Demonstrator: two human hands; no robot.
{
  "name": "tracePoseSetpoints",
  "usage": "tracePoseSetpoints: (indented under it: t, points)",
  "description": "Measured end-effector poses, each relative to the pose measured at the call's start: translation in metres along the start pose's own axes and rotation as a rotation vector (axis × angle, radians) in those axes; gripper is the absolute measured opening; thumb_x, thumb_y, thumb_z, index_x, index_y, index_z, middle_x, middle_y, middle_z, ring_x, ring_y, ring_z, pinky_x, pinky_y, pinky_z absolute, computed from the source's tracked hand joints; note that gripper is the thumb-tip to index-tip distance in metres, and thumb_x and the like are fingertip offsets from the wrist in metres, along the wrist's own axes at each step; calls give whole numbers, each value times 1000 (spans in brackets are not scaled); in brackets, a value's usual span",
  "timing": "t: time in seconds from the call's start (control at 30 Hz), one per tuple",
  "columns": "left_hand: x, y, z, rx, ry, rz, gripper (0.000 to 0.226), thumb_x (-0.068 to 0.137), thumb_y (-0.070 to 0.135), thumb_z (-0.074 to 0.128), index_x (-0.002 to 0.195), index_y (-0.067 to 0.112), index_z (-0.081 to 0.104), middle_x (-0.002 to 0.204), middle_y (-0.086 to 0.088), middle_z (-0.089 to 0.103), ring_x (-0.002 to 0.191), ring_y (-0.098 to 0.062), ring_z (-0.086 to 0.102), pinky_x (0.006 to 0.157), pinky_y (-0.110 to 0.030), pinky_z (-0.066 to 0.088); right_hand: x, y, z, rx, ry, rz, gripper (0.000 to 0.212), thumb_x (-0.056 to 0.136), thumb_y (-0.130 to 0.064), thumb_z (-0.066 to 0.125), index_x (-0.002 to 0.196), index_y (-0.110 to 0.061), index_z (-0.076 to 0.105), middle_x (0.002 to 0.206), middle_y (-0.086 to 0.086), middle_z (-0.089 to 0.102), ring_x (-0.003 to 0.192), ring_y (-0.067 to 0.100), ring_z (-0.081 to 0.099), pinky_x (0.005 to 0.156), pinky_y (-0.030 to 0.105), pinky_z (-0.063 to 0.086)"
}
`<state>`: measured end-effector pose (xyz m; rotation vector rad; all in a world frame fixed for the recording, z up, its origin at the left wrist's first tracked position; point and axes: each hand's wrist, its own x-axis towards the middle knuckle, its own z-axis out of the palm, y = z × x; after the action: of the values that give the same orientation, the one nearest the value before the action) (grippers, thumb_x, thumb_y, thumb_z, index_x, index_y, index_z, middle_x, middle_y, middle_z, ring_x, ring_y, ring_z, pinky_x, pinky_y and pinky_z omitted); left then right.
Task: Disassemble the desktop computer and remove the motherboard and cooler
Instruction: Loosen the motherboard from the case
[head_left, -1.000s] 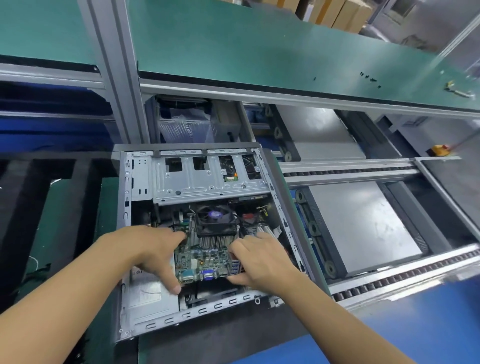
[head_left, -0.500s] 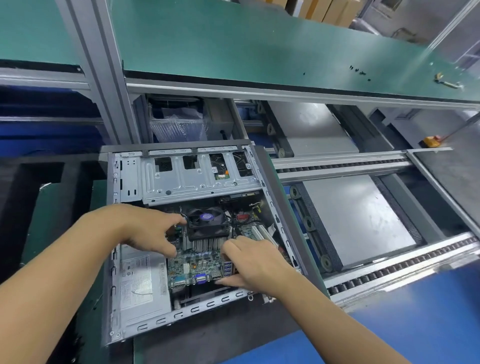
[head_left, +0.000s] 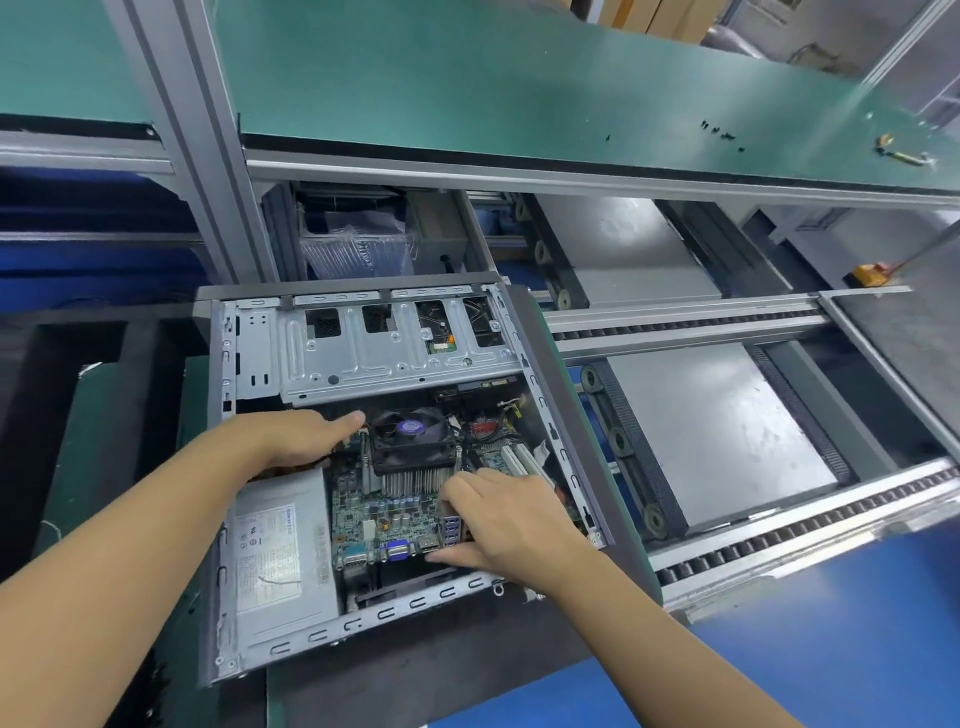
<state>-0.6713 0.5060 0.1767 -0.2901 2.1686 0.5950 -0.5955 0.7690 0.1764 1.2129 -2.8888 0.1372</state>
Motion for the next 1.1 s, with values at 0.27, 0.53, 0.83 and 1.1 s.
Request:
tracePoseSetpoints:
  t: [0.27, 0.53, 0.83, 1.1]
  points:
    - [21, -3, 7, -172, 89, -92, 50, 100, 34, 54, 138, 1, 48, 138, -15, 52, 118, -32, 51, 91, -38, 43, 1, -2, -7, -21, 36, 24, 49, 80, -69, 55, 94, -23, 59, 82, -13, 63, 71, 9, 61, 48, 23, 39]
    - [13, -3, 5, -473, -3, -72, 25, 102, 29, 50, 100, 7, 61, 57, -2, 64, 61, -17, 48, 61, -29, 35, -5, 0, -13, 74, 152, 35, 49, 73, -56, 80, 91, -14, 63, 75, -6, 65, 66, 16, 64, 46, 28, 48]
    - [-4, -1, -7, -331, -32, -7, 27, 102, 32, 40, 94, 15, 60, 81, -13, 65, 75, -24, 60, 75, -38, 46, -1, -3, -19, 178, 163, 79, 48, 76, -61, 69, 96, -19, 59, 79, -11, 64, 65, 8, 59, 49, 21, 40]
    - [-4, -5, -16, -248, -21, -33, 33, 104, 24, 35, 86, 9, 59, 65, -6, 60, 52, -19, 49, 51, -24, 40, 26, -15, -40, 389, -1, 170, 52, 80, -71, 60, 107, -27, 54, 93, -11, 66, 81, 11, 61, 69, 29, 47]
